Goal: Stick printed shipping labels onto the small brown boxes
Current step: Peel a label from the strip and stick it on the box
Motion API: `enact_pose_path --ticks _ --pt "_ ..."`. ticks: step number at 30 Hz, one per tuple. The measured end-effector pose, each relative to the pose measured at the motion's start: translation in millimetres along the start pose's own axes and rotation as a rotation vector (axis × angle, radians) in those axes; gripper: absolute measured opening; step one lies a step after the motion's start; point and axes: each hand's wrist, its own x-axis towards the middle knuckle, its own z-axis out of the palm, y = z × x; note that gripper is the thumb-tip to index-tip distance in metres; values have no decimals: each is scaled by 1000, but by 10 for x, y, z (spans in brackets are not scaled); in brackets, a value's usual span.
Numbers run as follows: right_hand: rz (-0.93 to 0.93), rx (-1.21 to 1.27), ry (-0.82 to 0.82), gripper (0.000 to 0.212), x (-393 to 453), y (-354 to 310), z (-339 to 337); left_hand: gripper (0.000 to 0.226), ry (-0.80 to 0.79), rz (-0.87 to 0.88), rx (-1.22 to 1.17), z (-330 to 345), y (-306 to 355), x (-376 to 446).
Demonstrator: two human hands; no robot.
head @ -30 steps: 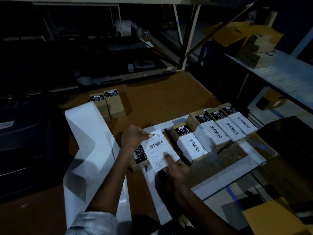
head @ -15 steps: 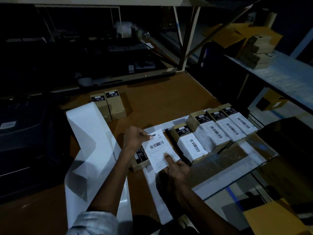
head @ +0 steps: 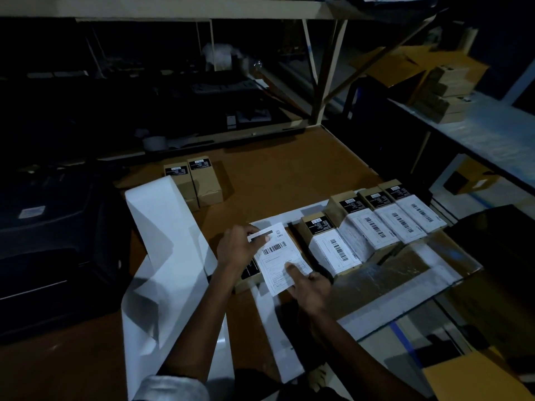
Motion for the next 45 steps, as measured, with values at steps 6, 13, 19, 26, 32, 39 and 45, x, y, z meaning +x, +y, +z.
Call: enact_pose_path --ticks 6,13,19,26,32,39,45 --pt "-113 -127 -86 20 -45 -93 -110 72 138 -146 283 -21 -107 -130" --pt "-328 -547 63 38 -41 69 -88 47 138 -114 -14 62 -115 -308" --pt "-495 -596 141 74 -49 -67 -120 41 219 -98 -2 97 -69 -399" --pt "-972 -1263 4 53 -251 -310 49 37 251 -82 14 88 -22 -431" --pt "-810 -1493 -252 58 -177 -137 215 31 273 -115 -16 98 -8 -461" --pt "-682 -1506 8 61 172 -385 131 34 289 -120 -12 93 0 -448" --pt "-885 -1596 -213 56 -123 -184 170 31 284 -115 -40 98 -5 -459"
